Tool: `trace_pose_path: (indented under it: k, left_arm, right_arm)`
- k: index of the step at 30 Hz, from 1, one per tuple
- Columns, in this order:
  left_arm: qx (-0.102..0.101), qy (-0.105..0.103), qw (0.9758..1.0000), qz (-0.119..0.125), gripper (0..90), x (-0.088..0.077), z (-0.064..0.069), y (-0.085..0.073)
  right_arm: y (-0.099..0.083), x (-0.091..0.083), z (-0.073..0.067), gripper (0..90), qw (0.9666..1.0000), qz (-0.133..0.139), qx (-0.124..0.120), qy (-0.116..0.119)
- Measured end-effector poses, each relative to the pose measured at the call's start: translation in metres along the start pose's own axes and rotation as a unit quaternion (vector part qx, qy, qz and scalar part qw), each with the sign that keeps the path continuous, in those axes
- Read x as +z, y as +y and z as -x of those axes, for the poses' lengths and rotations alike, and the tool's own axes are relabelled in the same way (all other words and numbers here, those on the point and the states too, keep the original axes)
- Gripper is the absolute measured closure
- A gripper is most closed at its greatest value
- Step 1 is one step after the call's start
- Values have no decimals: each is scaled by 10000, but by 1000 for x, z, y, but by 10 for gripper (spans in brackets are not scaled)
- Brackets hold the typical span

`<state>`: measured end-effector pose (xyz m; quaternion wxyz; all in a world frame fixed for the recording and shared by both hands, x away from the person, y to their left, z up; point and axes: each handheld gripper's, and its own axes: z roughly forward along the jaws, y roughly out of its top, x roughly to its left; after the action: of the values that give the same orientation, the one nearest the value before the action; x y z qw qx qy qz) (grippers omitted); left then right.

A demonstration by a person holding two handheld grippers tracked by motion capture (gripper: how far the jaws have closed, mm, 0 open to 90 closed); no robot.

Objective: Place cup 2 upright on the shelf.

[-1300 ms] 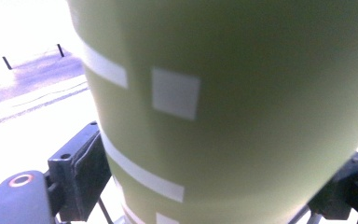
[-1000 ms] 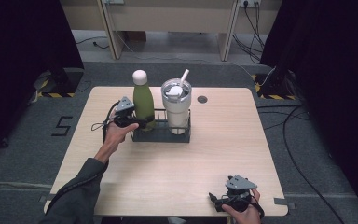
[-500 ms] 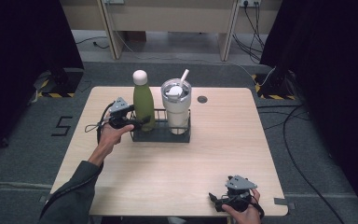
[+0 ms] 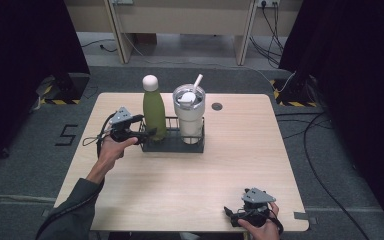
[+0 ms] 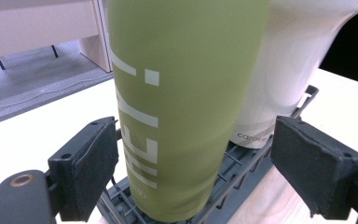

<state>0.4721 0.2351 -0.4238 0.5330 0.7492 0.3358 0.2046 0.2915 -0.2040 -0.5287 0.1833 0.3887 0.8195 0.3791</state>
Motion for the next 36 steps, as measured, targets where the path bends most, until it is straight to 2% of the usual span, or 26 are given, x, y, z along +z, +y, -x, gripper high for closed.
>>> trace_pose_path:
  k: [16, 26, 30, 36]
  left_arm:
    - [-27, -119, 9999, -27, 148, -31, 18, -7]
    - [-64, -228, 9997, 32, 148, -49, 29, -22]
    - [-28, -155, 9999, 23, 148, -56, 32, -29]
    - [-41, -171, 9998, 3, 148, -63, 37, -43]
  right_arm:
    - [0, 0, 0, 10, 10000, 0, -2, -2]
    - [0, 0, 0, 9, 10000, -2, 2, -2]
    - [0, 0, 0, 8, 10000, -8, 12, -2]
    - [0, 0, -1, 7, 10000, 0, 30, -8]
